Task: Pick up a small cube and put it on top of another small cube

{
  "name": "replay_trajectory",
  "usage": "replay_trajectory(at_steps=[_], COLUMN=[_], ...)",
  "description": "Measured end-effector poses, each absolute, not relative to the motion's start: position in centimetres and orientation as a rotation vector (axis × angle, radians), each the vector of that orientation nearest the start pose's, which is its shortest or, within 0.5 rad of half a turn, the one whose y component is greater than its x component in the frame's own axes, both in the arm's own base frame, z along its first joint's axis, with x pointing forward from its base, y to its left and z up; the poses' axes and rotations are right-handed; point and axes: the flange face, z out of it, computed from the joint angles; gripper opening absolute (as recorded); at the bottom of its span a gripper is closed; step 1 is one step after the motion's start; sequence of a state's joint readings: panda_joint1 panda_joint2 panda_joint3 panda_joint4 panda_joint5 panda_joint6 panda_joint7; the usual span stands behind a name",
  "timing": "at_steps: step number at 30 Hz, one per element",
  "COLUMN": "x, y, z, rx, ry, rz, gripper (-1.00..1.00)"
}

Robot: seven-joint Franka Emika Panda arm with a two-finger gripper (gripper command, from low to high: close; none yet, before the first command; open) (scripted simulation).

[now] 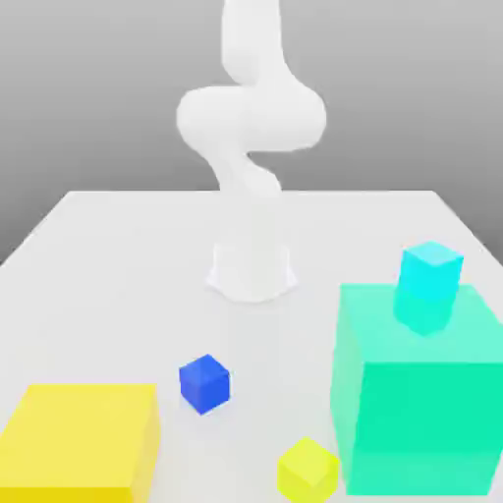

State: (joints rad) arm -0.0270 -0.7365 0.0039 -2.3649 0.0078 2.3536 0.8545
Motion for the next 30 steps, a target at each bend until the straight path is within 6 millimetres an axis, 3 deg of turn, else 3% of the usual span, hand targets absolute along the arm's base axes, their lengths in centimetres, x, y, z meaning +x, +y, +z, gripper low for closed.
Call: replay_trajectory(at_steps=[4,9,13,18,20,25,26,30], x=[40.9,41.7,39.5,33.3,32.4,31.9,31.9,31.9], y=[-2.5,-4.5,-5.8,-6.8,-7.1,-6.9,-6.8,-6.8], z=[56.2,43.7,33.6,20.8,18.1,13.8,13.2,13.2], rx=[-2.419,-2.366,-2.292,-2.147,-2.118,-2.116,-2.116,-2.115], ry=[1.380,1.673,1.925,2.265,2.313,2.321,2.322,2.322], rz=[-0.746,-0.515,-0.317,-0.047,-0.012,0.000,0.000,-0.001], gripper=[0.00,0.00,0.00,0.00,0.00,0.00,-1.00,-1.00])
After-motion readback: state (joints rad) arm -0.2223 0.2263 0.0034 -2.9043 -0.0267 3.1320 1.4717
